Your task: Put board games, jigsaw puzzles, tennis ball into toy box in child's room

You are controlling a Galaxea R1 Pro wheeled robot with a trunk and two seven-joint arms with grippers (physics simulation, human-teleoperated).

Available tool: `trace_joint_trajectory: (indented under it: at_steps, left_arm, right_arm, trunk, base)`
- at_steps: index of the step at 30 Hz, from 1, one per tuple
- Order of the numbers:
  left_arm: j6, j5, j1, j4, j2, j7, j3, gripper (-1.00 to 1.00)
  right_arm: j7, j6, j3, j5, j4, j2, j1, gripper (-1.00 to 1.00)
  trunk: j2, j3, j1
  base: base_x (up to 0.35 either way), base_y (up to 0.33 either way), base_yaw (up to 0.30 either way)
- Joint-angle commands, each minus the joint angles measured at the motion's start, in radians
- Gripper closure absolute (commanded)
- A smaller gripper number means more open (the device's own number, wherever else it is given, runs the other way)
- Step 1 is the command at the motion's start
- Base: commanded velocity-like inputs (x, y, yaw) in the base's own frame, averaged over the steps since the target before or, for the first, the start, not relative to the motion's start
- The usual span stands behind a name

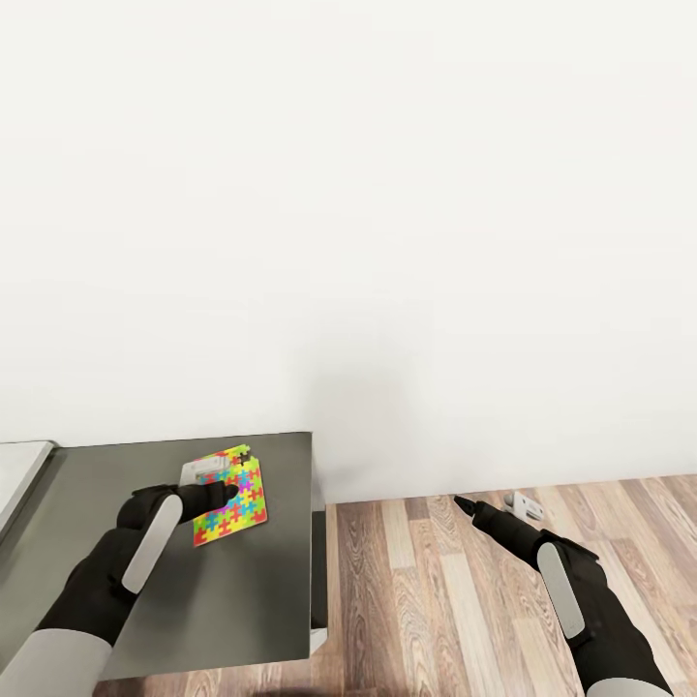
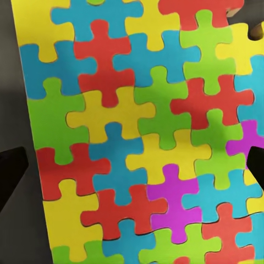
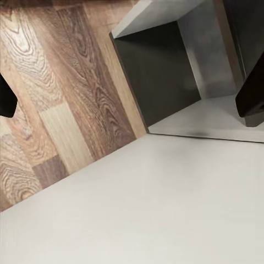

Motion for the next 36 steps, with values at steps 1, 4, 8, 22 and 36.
trace_joint_trajectory:
  at_steps: [1, 4, 8, 22, 36]
  left_arm:
    - [0.005, 0.008, -0.001, -0.001, 0.002, 0.009, -0.003, -1.0]
    - [0.01, 0.01, -0.001, 0.0, 0.003, 0.009, -0.003, -1.0]
    - [0.013, 0.01, -0.002, 0.003, 0.004, 0.007, -0.003, -1.0]
    - [0.026, 0.012, -0.002, 0.022, 0.023, -0.117, 0.009, -1.0]
    - [0.029, 0.016, -0.018, 0.04, 0.03, -0.168, 0.014, -1.0]
  right_arm:
    - [0.003, 0.006, -0.002, -0.001, -0.001, 0.0, -0.001, -1.0]
    - [0.003, 0.006, -0.002, -0.001, -0.001, 0.0, -0.001, -1.0]
    - [0.004, 0.006, -0.002, -0.001, -0.001, 0.0, -0.001, -1.0]
    - [0.004, 0.007, -0.002, -0.001, -0.001, 0.0, -0.001, -1.0]
    - [0.003, 0.006, -0.002, -0.001, -0.001, 0.0, -0.001, -1.0]
  trunk:
    - [-0.002, -0.002, 0.001]
    - [-0.002, -0.002, 0.001]
    - [-0.002, -0.002, 0.001]
    - [-0.002, -0.002, 0.001]
    - [-0.002, -0.002, 0.001]
  base:
    - [0.0, 0.0, 0.0]
    - [0.0, 0.0, 0.0]
    - [0.0, 0.0, 0.0]
    - [0.0, 0.0, 0.0]
    - [0.0, 0.0, 0.0]
